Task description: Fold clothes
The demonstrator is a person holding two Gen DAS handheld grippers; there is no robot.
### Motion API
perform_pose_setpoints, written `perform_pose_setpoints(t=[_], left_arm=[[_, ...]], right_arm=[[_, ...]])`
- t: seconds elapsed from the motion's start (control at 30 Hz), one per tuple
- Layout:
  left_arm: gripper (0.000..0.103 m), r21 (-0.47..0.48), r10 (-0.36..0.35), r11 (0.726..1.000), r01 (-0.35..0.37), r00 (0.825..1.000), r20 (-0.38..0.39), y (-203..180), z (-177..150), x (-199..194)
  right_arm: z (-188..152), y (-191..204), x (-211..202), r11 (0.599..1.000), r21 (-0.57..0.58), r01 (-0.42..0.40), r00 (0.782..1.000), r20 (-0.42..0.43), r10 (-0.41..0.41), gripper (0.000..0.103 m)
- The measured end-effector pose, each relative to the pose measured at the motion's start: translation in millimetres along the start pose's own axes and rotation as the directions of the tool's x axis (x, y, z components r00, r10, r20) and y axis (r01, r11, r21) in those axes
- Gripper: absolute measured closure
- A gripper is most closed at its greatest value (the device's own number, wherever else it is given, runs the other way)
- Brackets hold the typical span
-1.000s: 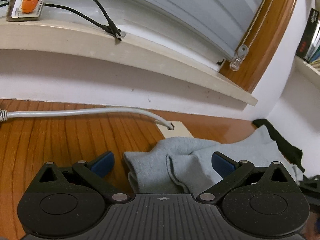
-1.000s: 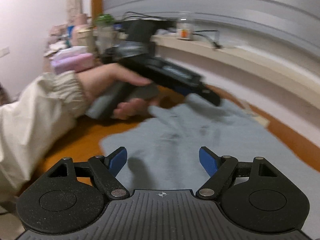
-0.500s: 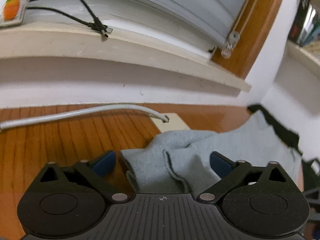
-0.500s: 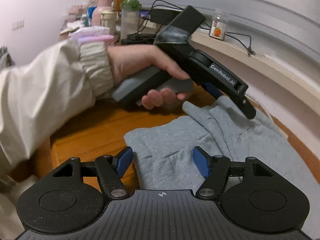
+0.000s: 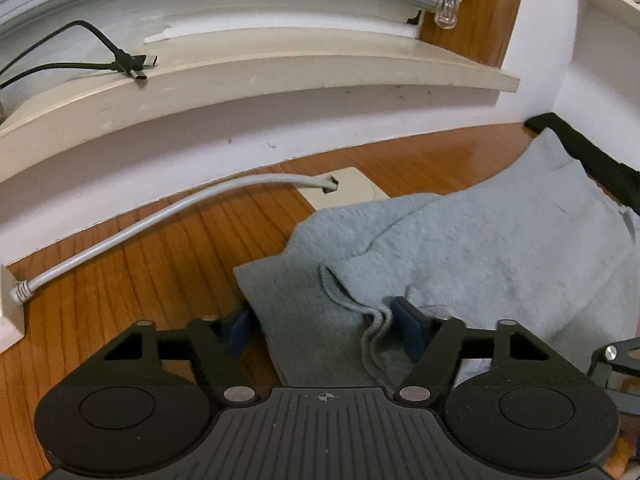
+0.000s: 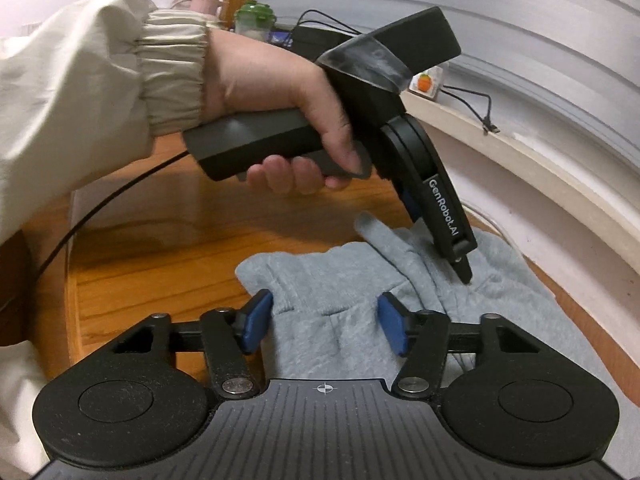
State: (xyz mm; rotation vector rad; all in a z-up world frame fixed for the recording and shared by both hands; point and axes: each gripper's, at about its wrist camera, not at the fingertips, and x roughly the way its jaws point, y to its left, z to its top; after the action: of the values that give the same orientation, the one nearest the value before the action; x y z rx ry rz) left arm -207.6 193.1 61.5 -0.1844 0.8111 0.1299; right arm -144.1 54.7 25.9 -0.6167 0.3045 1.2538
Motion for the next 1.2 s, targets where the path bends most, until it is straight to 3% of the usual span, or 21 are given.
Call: perform_pose_setpoints(t=[0.13,0.27,0.37,0.57,0.7,0.93,1.2], left_arm=[[0.058,-0.004,-0.016,1.0,0.016,1.0,0.023,-9,-5,-3],[0.069,0.007,-0.007,1.0,0.007,0.999,0.035,-11,-6,-6],[0.071,0.02,0.019,1.0,-0.02,0.999,0.046,-14,-8,-11],[0.072,-0.037,0.044,0.998,-0.042,0.997,0.059,15,-31,-39],[0.076,-0.065,0.074,0.995,-0.07,0.995,0.063,25,-38,-54],[0.08,0.019,0.129,0.991,-0.132,0.986,0.102,6,-8,-74],[0.081,0.099,0.116,0.985,-0.138,0.972,0.204,-48,49,-89]], right_arm=[[-1,7,0,0.999,-0.045,0.02,1.0,0.003,-0.02,0.061],[2,14,4,0.995,-0.086,0.055,0.998,-0.001,-0.055,0.07],[5,21,8,0.992,-0.106,0.067,0.998,0.006,-0.067,0.075],[22,36,18,0.995,-0.096,-0.012,1.0,0.015,0.013,0.078],[31,49,24,0.992,-0.124,-0.015,0.999,0.027,0.018,0.079],[34,36,11,0.991,-0.124,0.038,0.996,0.08,-0.029,0.082],[32,-6,-45,0.987,-0.059,0.148,0.971,0.199,-0.133,0.083]])
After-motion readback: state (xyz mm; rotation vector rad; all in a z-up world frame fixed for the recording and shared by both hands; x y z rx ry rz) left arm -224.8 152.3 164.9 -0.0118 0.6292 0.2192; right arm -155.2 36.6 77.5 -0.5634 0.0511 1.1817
